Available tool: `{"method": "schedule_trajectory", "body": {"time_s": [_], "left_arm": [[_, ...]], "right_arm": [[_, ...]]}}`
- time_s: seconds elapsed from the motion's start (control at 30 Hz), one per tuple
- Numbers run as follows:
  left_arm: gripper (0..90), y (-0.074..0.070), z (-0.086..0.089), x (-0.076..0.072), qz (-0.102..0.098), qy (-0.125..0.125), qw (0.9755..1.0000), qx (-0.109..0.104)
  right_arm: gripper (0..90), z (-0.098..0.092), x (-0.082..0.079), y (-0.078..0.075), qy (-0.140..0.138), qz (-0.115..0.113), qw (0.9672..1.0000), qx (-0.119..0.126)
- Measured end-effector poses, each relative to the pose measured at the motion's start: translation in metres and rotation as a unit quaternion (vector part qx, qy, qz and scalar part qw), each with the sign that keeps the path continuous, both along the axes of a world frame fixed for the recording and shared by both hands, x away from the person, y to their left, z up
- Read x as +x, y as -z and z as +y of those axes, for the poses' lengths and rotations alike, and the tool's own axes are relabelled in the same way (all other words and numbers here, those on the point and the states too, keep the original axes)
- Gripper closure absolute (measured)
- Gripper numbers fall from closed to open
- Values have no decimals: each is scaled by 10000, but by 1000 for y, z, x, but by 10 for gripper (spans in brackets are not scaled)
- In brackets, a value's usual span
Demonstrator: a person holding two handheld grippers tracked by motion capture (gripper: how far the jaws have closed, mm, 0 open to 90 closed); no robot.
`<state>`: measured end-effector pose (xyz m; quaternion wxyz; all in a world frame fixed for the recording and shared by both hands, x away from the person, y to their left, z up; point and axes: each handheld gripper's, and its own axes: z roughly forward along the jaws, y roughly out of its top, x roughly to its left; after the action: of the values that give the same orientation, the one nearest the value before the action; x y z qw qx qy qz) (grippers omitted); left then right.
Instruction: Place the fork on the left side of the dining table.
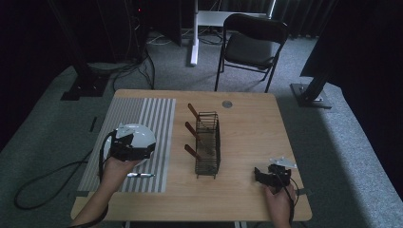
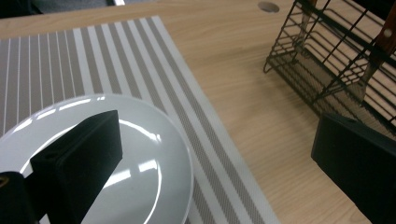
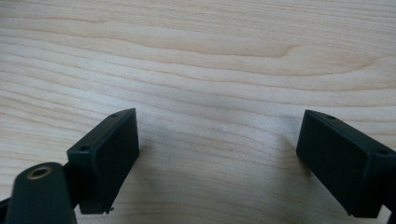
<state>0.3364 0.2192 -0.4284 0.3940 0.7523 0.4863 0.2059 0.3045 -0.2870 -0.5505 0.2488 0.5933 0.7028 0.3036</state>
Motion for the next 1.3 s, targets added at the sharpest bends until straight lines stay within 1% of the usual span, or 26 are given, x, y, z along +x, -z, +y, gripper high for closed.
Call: {"method": "schedule_trajectory", "body": {"time_s": [0.13,0.3,0.37,0.43,0.5,0.53,0.63,0.7,0.73,0.77,0.83,0.9,1.07,1.2,1.27,1.3], "left_arm": [[19,-5,-6,7,-10,62,10000,-2],[19,-10,-13,17,23,115,9999,-123],[19,-12,-16,20,9,112,9999,-117],[19,-15,-19,23,-9,138,9997,-182],[20,-16,-20,24,-22,157,9997,-169],[32,-20,-24,28,-66,181,9997,-151],[32,-26,-29,33,-96,241,9995,-205],[32,-26,-29,33,-96,241,9995,-205],[33,-33,-34,38,-135,289,9993,-203],[33,-35,-36,40,-134,300,9992,-225],[32,-39,-40,44,-166,324,9992,-187],[32,-43,-44,47,-209,338,9990,-216],[33,-49,-53,55,-203,400,9987,-247],[33,-52,-61,61,-177,466,9983,-306],[33,-55,-66,63,-186,514,9976,-435],[33,-56,-67,65,-187,529,9974,-443]], "right_arm": [[127,0,0,0,0,0,10000,0],[126,0,0,0,2,1,10000,2],[126,0,0,0,0,1,10000,1],[126,0,0,0,1,0,10000,4],[126,0,0,0,1,0,10000,4],[126,0,0,0,-12,-11,10000,-12],[126,0,0,0,1,2,10000,1],[126,0,0,0,1,1,10000,1],[126,0,0,0,2,2,10000,2],[126,0,0,0,1,1,10000,2],[127,0,0,0,1,1,10000,2],[126,0,0,0,1,1,10000,1],[127,0,0,0,0,1,10000,1],[126,0,0,0,0,1,10000,2],[126,0,0,0,0,1,10000,2],[127,0,0,0,1,1,10000,2]]}}
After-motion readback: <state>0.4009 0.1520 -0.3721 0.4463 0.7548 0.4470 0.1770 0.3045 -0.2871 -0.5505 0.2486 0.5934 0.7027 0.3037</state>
